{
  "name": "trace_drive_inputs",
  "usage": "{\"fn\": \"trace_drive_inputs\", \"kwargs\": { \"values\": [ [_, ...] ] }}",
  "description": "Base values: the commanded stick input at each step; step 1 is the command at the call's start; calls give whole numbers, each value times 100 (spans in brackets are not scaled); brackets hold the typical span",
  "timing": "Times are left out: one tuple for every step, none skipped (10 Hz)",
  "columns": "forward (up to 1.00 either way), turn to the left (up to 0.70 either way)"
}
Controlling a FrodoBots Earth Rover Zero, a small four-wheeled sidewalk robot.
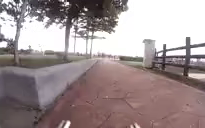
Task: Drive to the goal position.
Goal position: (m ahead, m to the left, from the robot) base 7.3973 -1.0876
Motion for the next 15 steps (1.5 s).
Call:
{"fn": "trace_drive_inputs", "kwargs": {
  "values": [
    [70,7],
    [70,7],
    [70,7],
    [70,7],
    [70,7],
    [70,7],
    [70,7],
    [70,7],
    [70,7],
    [70,7],
    [70,24],
    [70,36],
    [70,22],
    [70,7],
    [70,7]
  ]
}}
